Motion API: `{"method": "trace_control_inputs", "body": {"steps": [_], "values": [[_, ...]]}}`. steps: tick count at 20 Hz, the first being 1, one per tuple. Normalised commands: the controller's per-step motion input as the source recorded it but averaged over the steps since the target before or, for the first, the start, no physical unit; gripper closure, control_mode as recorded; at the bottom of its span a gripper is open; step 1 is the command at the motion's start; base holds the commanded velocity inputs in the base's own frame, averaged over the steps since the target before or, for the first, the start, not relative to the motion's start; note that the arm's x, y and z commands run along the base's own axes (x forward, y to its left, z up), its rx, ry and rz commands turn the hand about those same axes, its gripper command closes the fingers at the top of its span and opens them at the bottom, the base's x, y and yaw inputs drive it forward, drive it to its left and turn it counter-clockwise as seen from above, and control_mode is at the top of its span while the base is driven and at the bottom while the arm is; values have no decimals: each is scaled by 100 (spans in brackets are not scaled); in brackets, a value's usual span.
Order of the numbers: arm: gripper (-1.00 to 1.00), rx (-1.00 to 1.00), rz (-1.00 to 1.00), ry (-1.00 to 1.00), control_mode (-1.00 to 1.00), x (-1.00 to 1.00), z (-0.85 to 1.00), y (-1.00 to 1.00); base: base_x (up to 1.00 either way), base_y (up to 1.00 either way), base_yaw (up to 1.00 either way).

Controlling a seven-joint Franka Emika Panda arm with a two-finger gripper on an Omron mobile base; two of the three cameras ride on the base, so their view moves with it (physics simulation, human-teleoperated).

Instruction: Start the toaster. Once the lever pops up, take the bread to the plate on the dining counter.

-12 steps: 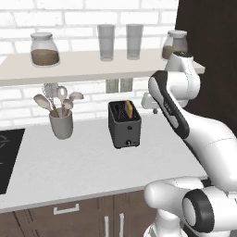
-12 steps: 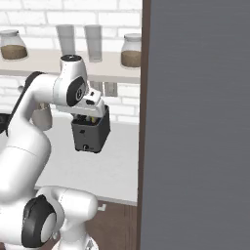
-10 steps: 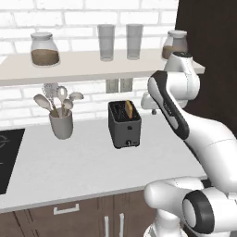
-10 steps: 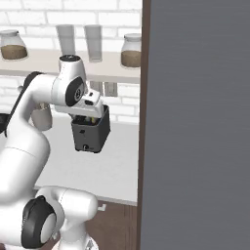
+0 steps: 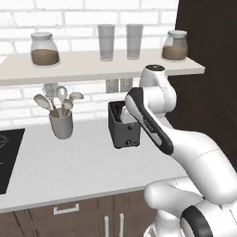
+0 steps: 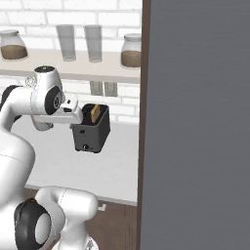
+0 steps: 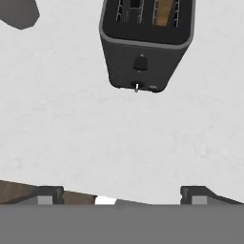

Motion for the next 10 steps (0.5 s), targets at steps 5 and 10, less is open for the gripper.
{"method": "trace_control_inputs", "body": {"steps": [5, 10], "values": [[-100, 0, 4, -6, -100, 27, -52, 47, 0, 0, 0], [-100, -1, 1, -4, -100, 51, -44, 24, 0, 0, 0]]}}
